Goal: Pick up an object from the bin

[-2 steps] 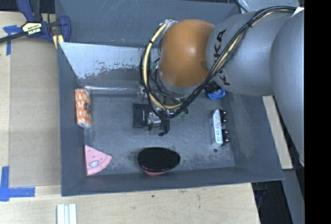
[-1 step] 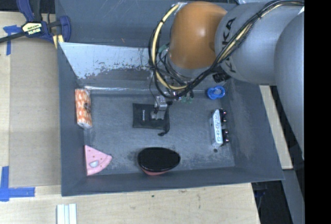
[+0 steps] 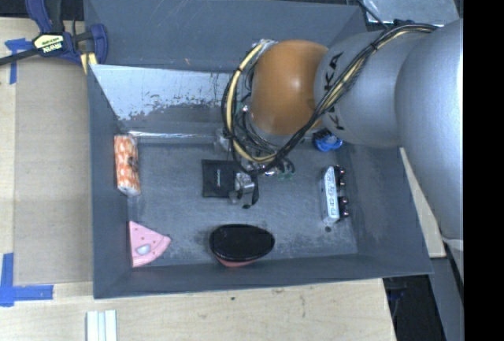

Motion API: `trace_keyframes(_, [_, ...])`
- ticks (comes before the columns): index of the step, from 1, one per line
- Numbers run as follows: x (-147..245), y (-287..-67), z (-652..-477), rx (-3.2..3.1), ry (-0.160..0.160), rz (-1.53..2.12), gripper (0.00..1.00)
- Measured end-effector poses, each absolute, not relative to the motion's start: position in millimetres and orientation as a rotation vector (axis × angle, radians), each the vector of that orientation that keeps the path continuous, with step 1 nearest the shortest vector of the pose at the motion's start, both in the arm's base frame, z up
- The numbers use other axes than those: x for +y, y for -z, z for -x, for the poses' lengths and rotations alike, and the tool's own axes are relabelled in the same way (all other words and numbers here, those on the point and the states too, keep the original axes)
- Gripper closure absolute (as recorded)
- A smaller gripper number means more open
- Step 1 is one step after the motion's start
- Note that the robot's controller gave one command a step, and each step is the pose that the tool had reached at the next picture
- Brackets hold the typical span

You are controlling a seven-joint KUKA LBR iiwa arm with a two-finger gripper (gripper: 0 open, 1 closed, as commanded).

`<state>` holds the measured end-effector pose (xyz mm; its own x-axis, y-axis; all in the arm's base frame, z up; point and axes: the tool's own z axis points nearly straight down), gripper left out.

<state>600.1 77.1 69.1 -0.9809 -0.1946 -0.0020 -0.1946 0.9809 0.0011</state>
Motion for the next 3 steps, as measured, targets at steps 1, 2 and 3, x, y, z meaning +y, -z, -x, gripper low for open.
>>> trace_keyframes(1, [77.5,-73.0,-602.5,3.021,0.000,0.806,1.00])
trace_keyframes(2, [77.4,-73.0,-602.5,3.021,0.000,0.806,1.00])
trace_keyframes(3, [70.2,-72.0,-604.2,3.009,-0.002,0.837,1.00])
